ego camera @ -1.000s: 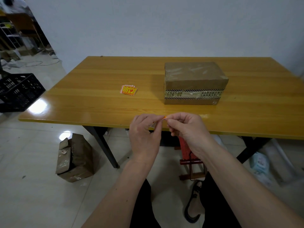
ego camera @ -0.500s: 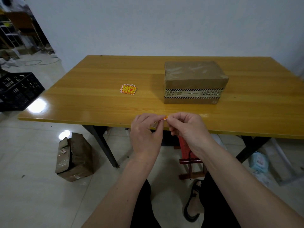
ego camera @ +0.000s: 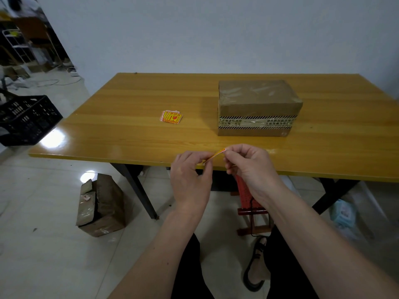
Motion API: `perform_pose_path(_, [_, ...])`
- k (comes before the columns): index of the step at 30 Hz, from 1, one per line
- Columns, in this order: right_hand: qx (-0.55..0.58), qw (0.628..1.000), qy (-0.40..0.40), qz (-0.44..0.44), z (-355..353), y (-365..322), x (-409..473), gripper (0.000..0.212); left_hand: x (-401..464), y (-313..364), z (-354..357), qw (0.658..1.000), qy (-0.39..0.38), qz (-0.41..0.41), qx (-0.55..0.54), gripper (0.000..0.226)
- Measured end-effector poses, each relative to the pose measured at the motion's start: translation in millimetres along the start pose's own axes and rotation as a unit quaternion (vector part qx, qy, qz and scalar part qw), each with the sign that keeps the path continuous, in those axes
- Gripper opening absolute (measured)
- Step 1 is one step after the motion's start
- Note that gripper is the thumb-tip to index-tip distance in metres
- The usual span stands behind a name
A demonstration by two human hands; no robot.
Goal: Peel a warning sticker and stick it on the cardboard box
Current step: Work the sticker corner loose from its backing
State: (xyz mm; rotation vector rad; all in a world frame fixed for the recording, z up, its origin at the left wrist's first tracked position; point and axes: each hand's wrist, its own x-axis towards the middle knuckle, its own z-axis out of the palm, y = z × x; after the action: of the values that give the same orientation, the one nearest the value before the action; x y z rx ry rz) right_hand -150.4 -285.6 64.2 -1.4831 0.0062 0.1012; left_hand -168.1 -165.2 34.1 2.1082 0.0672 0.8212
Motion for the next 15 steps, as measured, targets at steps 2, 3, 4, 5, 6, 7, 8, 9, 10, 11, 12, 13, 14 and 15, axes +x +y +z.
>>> perform_pose_path(2, [0.0,1.0,0.002,-0.001,1.2,-0.4,0.1,0.013,0.9,-2.1,-0.1,1.0,0.009,0.014,0.004,0.012])
perform_pose_path(3, [-0.002,1.0,-0.004,-0.001,1.9,-0.8,-0.4,0.011,1.3,-3.1,0.1,1.0,0.014,0.023,0.008,0.013])
perform_pose_path(4, [0.0,1.0,-0.012,0.003,2.6,-0.9,-1.3,0.01,1.6,-3.9,0.3,0.999,0.019,0.033,0.013,0.013])
perform_pose_path(5, [0.005,1.0,-0.021,0.009,3.5,-1.0,-2.4,0.011,2.1,-4.3,0.7,0.999,0.026,0.043,0.019,0.014])
perform_pose_path(6, [0.012,0.999,-0.026,0.016,4.5,-0.6,-3.1,0.013,2.3,-4.6,1.2,0.998,0.032,0.053,0.024,0.013])
perform_pose_path(7, [0.013,0.999,-0.027,0.02,5.1,-0.3,-3.7,0.016,2.4,-4.4,1.6,0.997,0.035,0.063,0.029,0.012])
perform_pose_path(8, [0.006,0.999,-0.024,0.02,5.8,0.2,-3.8,0.018,2.4,-4.3,2.0,0.996,0.035,0.072,0.033,0.011])
perform_pose_path(9, [-0.005,1.0,-0.019,0.018,5.9,0.8,-3.6,0.018,2.4,-4.0,2.5,0.996,0.031,0.077,0.034,0.012])
perform_pose_path(10, [-0.015,1.0,-0.014,0.013,5.9,1.4,-3.0,0.02,2.7,-3.9,2.7,0.996,0.026,0.077,0.03,0.012])
perform_pose_path(11, [-0.022,1.0,-0.009,0.009,5.5,1.6,-2.5,0.021,2.9,-3.9,2.5,0.997,0.022,0.073,0.023,0.012])
perform_pose_path(12, [-0.025,1.0,-0.006,0.006,5.1,1.7,-1.7,0.024,3.0,-4.1,2.0,0.997,0.02,0.068,0.017,0.012])
perform_pose_path(13, [-0.026,1.0,-0.003,0.004,4.5,1.3,-1.1,0.025,3.2,-4.0,1.3,0.998,0.02,0.063,0.012,0.012])
perform_pose_path(14, [-0.024,1.0,0.001,0.003,3.8,1.1,-0.8,0.026,3.3,-3.7,0.4,0.998,0.02,0.058,0.006,0.013])
perform_pose_path(15, [-0.021,1.0,0.003,0.001,3.4,0.8,-0.6,0.027,3.4,-3.4,-0.2,0.998,0.02,0.055,0.001,0.014])
